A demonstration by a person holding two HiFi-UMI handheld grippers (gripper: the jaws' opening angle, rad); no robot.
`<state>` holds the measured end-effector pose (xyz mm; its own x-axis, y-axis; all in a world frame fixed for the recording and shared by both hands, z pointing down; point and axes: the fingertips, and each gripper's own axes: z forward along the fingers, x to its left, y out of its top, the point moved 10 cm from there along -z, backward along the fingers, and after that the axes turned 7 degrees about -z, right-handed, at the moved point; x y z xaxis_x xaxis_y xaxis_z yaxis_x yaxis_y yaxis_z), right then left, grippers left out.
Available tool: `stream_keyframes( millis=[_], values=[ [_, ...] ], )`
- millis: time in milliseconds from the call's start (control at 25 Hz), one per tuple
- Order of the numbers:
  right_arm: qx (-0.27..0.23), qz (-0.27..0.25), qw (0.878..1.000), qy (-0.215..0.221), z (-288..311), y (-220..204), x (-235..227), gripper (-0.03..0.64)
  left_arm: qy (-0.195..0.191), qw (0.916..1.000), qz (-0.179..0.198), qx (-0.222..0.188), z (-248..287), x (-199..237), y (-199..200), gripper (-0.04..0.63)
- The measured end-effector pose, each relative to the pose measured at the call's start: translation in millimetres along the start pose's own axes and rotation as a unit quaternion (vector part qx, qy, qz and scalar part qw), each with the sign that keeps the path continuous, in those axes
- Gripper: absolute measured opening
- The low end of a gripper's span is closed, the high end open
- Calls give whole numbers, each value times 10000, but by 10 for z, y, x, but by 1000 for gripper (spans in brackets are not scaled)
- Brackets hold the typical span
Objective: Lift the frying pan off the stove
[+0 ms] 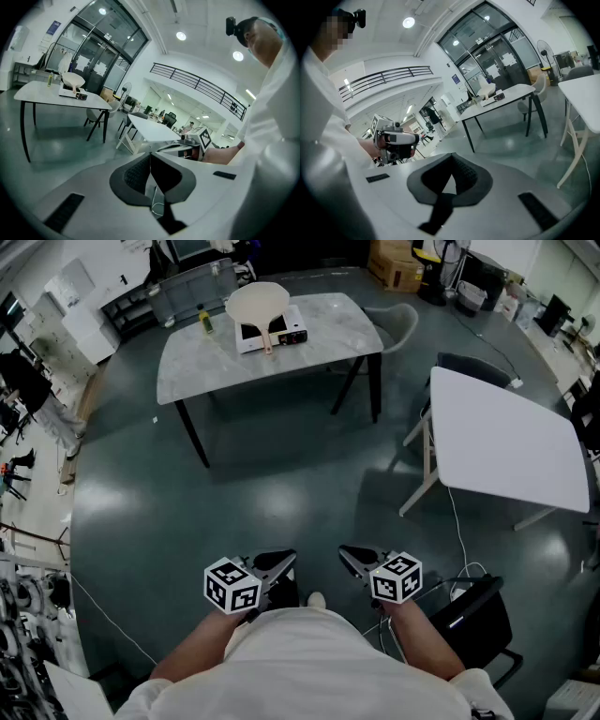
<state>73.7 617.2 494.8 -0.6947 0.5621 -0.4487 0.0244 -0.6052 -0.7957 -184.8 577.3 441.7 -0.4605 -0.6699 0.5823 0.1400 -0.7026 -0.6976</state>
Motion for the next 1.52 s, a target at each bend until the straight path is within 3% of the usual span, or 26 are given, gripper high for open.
stream_keyframes(
  millis=[240, 480, 680, 920, 1080, 1400, 1520],
  values=[
    [-126, -9, 9998, -168, 270, 357, -500, 5, -12, 9999, 68, -102, 345, 443, 475, 20],
    [27, -114, 9992, -383, 551, 1016, -1070, 5, -331, 9991, -82, -245, 839, 993, 1176, 20],
    [145, -84, 9985, -517, 850, 1663, -1582, 8, -706, 9969, 148, -327, 1197, 1392, 1890, 20],
    [156, 56, 9990, -407, 1175, 2210, -1992, 38, -285, 9975, 170, -621, 1341, 1804, 2495, 21],
    [260, 38, 9993, -276, 1417, 2530, -2283, 57, -90, 9954, -160, -938, 1330, 2112, 2722, 23],
    [302, 15, 9978, 588, 2136, 3319, -3259, 66, 528, 9846, -753, -1490, 1590, 2784, 3222, 30],
    [480, -93, 9945, 927, 2379, 3652, -3682, 67, 796, 9782, -916, -1688, 1777, 2974, 3500, 63]
  ],
)
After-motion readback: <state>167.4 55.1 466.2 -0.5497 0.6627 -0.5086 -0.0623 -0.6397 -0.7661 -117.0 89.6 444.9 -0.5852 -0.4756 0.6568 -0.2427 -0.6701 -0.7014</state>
